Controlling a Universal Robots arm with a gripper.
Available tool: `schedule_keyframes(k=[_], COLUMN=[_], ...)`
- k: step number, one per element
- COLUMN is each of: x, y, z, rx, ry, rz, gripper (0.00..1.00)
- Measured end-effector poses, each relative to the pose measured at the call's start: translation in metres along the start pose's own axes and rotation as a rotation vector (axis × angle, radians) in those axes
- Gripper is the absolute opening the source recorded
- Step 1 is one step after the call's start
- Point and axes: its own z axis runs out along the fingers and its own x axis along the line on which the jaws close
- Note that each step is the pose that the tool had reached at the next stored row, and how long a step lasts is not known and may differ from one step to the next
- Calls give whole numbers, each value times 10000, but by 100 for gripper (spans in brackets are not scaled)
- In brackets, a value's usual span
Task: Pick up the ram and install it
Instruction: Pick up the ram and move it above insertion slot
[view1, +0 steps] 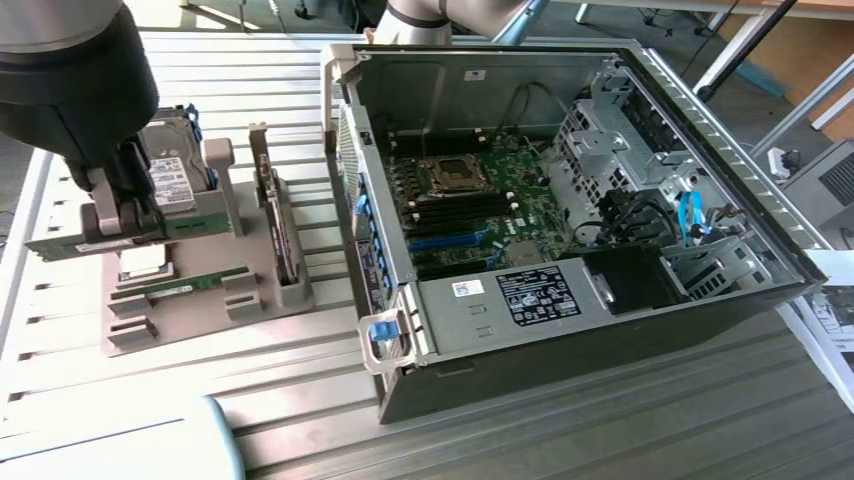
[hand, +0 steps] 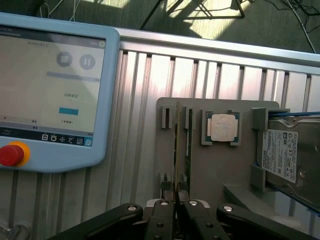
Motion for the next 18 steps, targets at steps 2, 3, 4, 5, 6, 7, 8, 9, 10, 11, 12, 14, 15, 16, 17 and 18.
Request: schedule_keyframes(k=[2, 3, 4, 5, 6, 7, 8, 9, 10, 11, 12, 14, 15, 16, 17, 18], x=[-2, -2, -3, -4, -4, -4, -4, -3, 0, 10, 20, 36, 40, 45, 49, 51], y=[2, 3, 4, 4, 5, 5, 4, -7, -30, -119, -203, -338, -375, -411, -443, -465], z=[-70, -91, -117, -137, -152, -158, -157, -158, -160, -163, -164, -169, -171, -172, -173, -174], rx=[1, 0, 0, -1, -1, 0, 2, 1, -1, -12, -26, -44, -47, -50, -52, -54], ry=[0, 0, 0, 1, 0, 0, -1, 0, 0, -1, -4, -5, -5, -6, -6, -6], rz=[1, 0, 1, 0, 0, 0, 0, -2, -1, 2, 1, 2, 2, 2, 2, 1], gripper=[14, 14, 14, 14, 14, 14, 14, 14, 14, 14, 14, 14, 14, 14, 14, 14])
